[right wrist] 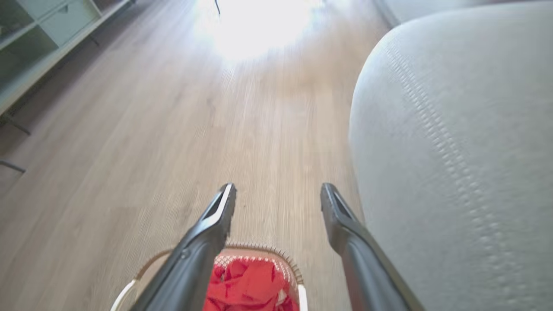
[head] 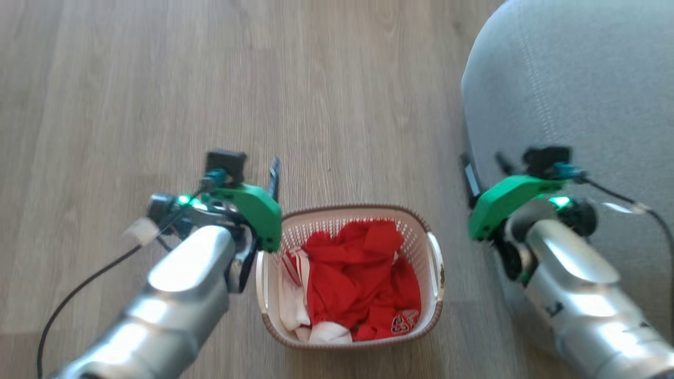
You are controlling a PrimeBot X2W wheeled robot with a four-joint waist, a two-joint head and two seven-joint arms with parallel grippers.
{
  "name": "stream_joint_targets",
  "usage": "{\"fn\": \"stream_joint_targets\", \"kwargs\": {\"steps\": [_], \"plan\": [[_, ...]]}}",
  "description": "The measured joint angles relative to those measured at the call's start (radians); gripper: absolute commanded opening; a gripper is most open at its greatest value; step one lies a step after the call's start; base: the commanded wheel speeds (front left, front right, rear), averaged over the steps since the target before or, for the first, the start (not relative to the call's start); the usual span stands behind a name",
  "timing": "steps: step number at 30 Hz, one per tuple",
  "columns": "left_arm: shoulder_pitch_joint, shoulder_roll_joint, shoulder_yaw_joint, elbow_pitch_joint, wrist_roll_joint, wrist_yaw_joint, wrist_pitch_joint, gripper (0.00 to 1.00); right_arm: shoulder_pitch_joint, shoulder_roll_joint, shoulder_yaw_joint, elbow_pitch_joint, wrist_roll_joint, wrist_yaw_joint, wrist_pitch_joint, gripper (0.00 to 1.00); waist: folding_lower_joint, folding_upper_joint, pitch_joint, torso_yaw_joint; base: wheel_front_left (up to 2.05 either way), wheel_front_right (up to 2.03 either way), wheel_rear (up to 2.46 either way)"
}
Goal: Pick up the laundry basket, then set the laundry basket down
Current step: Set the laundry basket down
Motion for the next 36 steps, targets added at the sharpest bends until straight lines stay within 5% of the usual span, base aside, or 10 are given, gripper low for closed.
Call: {"fn": "stream_joint_targets", "kwargs": {"steps": [8, 17, 26, 36], "plan": [[0.316, 0.078, 0.371, -0.425, 0.322, 0.086, -0.003, 1.0, 0.263, 0.013, -0.322, -0.344, -0.243, 0.0, 0.0, 1.0, 0.0, 0.0, -0.081, -0.008, 0.0, 0.0, 0.0], [0.515, 0.004, 0.602, -0.656, 0.57, 0.009, -0.003, 1.0, 0.446, 0.061, -0.428, -0.605, -0.369, 0.0, 0.0, 1.0, 0.0, 0.0, -0.12, 0.005, 0.0, 0.0, 0.0], [0.638, -0.046, 0.76, -0.759, 0.612, -0.075, -0.003, 1.0, 0.57, 0.07, -0.49, -0.751, -0.355, 0.0, -0.001, 1.0, 0.0, 0.0, -0.133, 0.021, 0.0, 0.0, 0.0], [0.694, -0.048, 0.732, -0.778, 0.561, -0.1, -0.003, 1.0, 0.623, 0.072, -0.499, -0.777, -0.411, 0.0, -0.001, 1.0, 0.0, -0.0001, -0.143, 0.038, 0.0, 0.0, 0.0]]}}
